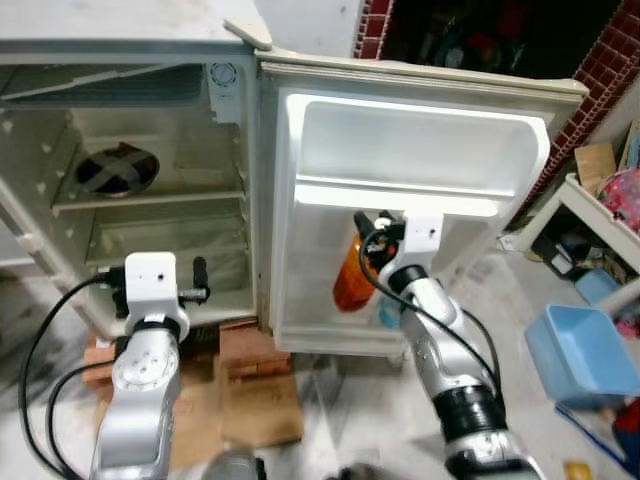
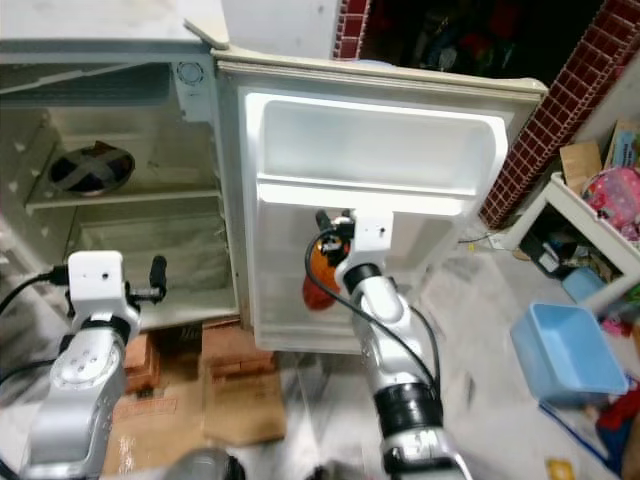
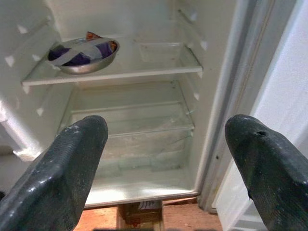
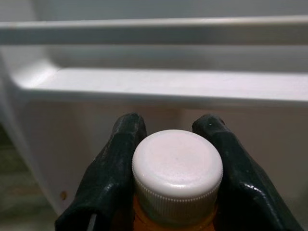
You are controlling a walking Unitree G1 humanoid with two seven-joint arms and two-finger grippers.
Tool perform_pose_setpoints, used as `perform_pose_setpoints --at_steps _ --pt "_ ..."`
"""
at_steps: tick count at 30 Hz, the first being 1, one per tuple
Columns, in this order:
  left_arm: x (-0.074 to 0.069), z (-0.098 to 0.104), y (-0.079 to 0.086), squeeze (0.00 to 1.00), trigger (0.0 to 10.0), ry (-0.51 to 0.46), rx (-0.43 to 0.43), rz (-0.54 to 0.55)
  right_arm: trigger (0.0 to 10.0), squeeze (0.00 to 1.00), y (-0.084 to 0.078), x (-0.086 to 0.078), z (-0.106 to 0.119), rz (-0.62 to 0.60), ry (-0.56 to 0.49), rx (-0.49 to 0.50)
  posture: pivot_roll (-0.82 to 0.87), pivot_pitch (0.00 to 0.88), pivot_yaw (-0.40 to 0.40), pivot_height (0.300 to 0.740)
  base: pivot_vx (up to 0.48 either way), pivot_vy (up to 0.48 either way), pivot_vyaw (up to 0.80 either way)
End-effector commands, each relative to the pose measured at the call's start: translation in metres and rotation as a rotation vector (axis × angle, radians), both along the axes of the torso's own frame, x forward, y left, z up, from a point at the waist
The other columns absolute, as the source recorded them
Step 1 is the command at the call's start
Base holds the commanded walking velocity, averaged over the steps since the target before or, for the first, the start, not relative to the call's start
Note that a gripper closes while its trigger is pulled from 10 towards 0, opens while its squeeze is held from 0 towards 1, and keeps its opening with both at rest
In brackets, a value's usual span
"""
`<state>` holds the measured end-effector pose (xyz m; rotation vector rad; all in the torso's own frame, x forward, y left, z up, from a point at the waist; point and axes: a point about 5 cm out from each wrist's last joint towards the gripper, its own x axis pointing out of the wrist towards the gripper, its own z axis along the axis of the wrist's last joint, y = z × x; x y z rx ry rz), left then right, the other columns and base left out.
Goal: Restocking fridge
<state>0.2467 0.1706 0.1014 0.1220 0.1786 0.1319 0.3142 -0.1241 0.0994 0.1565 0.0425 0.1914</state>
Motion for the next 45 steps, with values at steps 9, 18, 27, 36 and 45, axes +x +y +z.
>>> perform_pose_setpoints --at_steps 9,18,27,36,45 --pt "0.0017 0.0028 0.005 0.0 10.0 -0.012 0.026 0.01 10.0 0.0 0.009 0.0051 0.0141 0.03 -0.058 0.017 0.12 0.0 -0.086 0.74 0.0 0.0 0.0" --pt "0.0023 0.0024 0.005 0.0 10.0 -0.01 0.03 0.014 10.0 0.0 0.0104 0.0049 0.0142 0.035 -0.058 0.021 0.12 0.0 -0.085 0.707 0.0 0.0 0.0" --pt "0.0032 0.0024 0.0014 0.0 10.0 -0.02 0.084 0.015 10.0 0.0 0.0111 0.0044 0.0138 0.041 -0.057 0.022 0.12 0.0 -0.086 0.672 0.0 0.0 0.0" --pt "0.0036 0.004 0.0059 0.0 10.0 -0.03 0.09 0.03 10.0 0.0 0.0119 0.0045 0.0138 0.047 -0.057 0.022 0.12 0.0 -0.087 0.667 0.0 0.0 0.0" --pt "0.0052 0.0059 0.0097 0.0 10.0 -0.044 0.1 0.06 10.0 0.0 0.0165 0.0039 0.0134 0.086 -0.051 0.033 0.12 0.0 -0.088 0.667 0.0 0.0 0.0"
